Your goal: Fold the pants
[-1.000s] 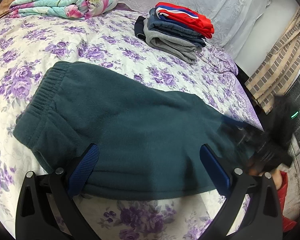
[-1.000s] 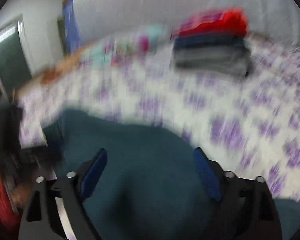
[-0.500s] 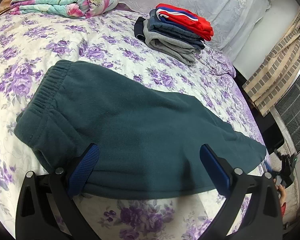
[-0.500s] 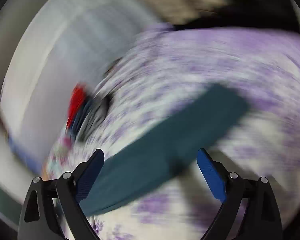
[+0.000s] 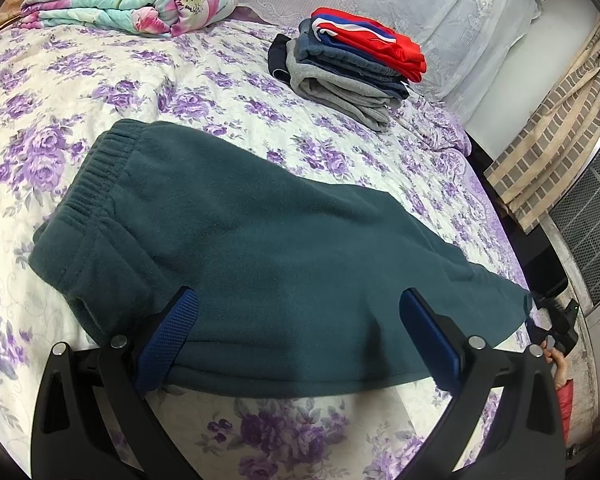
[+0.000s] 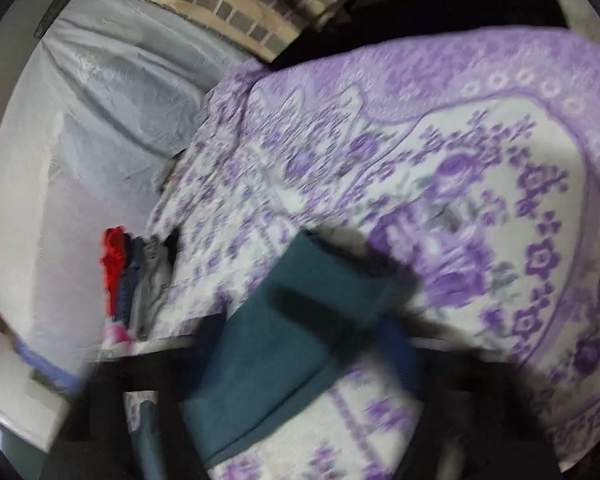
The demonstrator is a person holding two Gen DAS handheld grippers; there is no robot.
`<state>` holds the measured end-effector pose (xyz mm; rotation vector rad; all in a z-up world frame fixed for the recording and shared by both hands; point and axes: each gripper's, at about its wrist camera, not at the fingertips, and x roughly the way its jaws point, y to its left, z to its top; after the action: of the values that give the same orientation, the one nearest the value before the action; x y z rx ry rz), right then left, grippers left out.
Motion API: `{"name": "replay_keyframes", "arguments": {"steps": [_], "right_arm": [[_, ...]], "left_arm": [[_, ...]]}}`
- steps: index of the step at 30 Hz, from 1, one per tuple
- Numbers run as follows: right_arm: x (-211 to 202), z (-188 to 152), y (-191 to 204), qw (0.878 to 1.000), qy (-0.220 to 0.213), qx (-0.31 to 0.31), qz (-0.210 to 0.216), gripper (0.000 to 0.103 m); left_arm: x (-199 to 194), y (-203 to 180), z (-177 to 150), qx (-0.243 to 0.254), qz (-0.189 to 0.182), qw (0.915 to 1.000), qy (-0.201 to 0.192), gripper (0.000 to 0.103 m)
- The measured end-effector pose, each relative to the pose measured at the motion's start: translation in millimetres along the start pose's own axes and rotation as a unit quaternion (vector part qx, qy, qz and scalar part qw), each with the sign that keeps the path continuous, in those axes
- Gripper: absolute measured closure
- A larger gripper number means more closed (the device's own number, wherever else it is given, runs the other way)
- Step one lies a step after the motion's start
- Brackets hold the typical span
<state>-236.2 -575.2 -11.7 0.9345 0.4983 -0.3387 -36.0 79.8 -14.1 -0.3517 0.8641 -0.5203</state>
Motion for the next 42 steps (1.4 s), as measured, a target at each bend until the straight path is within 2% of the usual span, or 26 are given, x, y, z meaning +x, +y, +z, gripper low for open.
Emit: {"name": "replay_keyframes", "arguments": {"steps": [2, 5, 7, 10, 11, 14, 15, 16, 17, 18, 20, 21, 23, 25, 26, 27, 28, 29, 30, 31, 32, 33, 35, 36, 39, 42], "right_arm": [[-1.6, -5.3, 13.5, 1.0, -0.021, -0.016, 0.006, 0.096], [-10.0, -21.8, 83.7, 0.989, -0.05, -0.138, 0.034, 0.096], [-11.7, -56.0, 158.2, 0.961, -0.046, -0.265, 0.067, 0.096], [1.5, -134.4, 247.2, 0.903, 0.009, -0.412, 0.122, 0.096], [11.7, -169.8, 271.7, 0.878, 0.039, -0.458, 0.136, 0.096], [54.0, -260.7, 308.1, 0.814, 0.136, -0.547, 0.144, 0.095], [66.7, -278.9, 311.3, 0.797, 0.167, -0.565, 0.136, 0.085], [85.5, -306.6, 310.1, 0.77, 0.209, -0.592, 0.115, 0.076], [83.1, -315.3, 308.9, 0.764, 0.188, -0.609, 0.103, 0.071], [76.6, -314.2, 310.6, 0.763, 0.179, -0.611, 0.106, 0.068], [53.9, -288.7, 311.4, 0.79, 0.185, -0.561, 0.164, 0.052], [40.0, -269.9, 310.6, 0.808, 0.173, -0.531, 0.188, 0.049], [24.6, -245.5, 312.2, 0.826, 0.139, -0.51, 0.196, 0.047], [29.3, -233.2, 315.9, 0.842, 0.109, -0.499, 0.176, 0.042], [40.6, -232.8, 313.7, 0.847, 0.112, -0.496, 0.154, 0.042], [55.0, -238.9, 312.4, 0.846, 0.127, -0.5, 0.133, 0.042], [80.8, -252.2, 308.1, 0.834, 0.167, -0.518, 0.095, 0.042], [106.8, -269.7, 299.3, 0.813, 0.205, -0.541, 0.057, 0.041], [108.2, -274.3, 297.3, 0.811, 0.194, -0.548, 0.06, 0.037], [98.4, -267.9, 300.8, 0.818, 0.184, -0.54, 0.073, 0.037], [88.2, -260.5, 301.9, 0.828, 0.169, -0.527, 0.091, 0.03], [72.5, -250.0, 299.5, 0.843, 0.135, -0.505, 0.131, 0.017], [56.4, -238.9, 288.9, 0.856, 0.091, -0.485, 0.153, 0.003], [53.3, -232.2, 281.4, 0.866, 0.076, -0.472, 0.144, 0.003], [54.0, -208.2, 263.1, 0.893, 0.076, -0.418, 0.146, 0.003], [48.6, -188.2, 246.6, 0.912, 0.074, -0.378, 0.145, 0.003]], "left_arm": [[0.2, 0.0, 0.1, 0.001, 0.001, 1.0, 0.0, 0.005], [0.0, 0.6, 0.2, 0.001, 0.001, 1.0, 0.0, 0.005], [-0.1, 0.5, 0.0, 0.001, 0.0, 1.0, 0.0, 0.005], [-0.1, 0.8, 0.2, 0.0, -0.001, 1.0, 0.0, 0.005], [-0.1, 0.5, -0.1, 0.0, 0.0, 1.0, 0.0, 0.005], [0.0, 0.4, -0.1, 0.0, 0.0, 1.0, 0.0, 0.005], [-0.4, 0.2, -0.4, 0.0, 0.0, 1.0, 0.0, 0.005], [-0.5, 0.2, -0.5, 0.001, 0.0, 1.0, 0.0, 0.005], [-0.7, 0.1, -0.5, 0.001, -0.001, 1.0, 0.0, 0.005], [-1.3, 0.5, -0.9, 0.001, -0.002, 1.0, -0.001, 0.005], [-4.3, 1.3, -2.2, 0.001, -0.007, 1.0, -0.003, 0.005], [-5.4, 1.8, -2.6, 0.0, -0.011, 0.9999, -0.004, 0.005], [-7.3, 4.4, -2.2, -0.008, -0.021, 0.9997, -0.006, 0.005], [-8.7, 6.1, -2.2, -0.013, -0.027, 0.9995, -0.007, 0.005], [-9.0, 6.2, -2.9, -0.014, -0.028, 0.9995, -0.008, 0.005], [-10.2, 6.1, -3.7, -0.015, -0.026, 0.9995, -0.008, 0.005], [-11.8, 5.9, -4.7, -0.015, -0.024, 0.9996, -0.009, 0.005], [-14.9, 5.0, -6.6, -0.014, -0.016, 0.9997, -0.011, 0.005], [-21.7, 2.6, -10.8, -0.009, 0.001, 0.9999, -0.01, 0.005], [-27.3, 1.3, -14.5, -0.006, 0.015, 0.9998, -0.009, 0.005], [-37.4, -0.1, -20.8, -0.002, 0.034, 0.9994, -0.011, 0.005], [-44.4, 0.6, -24.7, -0.002, 0.045, 0.9989, -0.012, 0.005], [-59.6, 7.0, -33.9, -0.016, 0.063, 0.9979, -0.004, 0.005], [-63.2, 12.0, -35.9, -0.03, 0.062, 0.9976, 0.002, 0.005], [-62.1, 31.0, -31.0, -0.089, 0.042, 0.995, 0.016, 0.005], [-50.3, 36.5, -15.3, -0.116, 0.069, 0.9908, 0.005, 0.005]]}}
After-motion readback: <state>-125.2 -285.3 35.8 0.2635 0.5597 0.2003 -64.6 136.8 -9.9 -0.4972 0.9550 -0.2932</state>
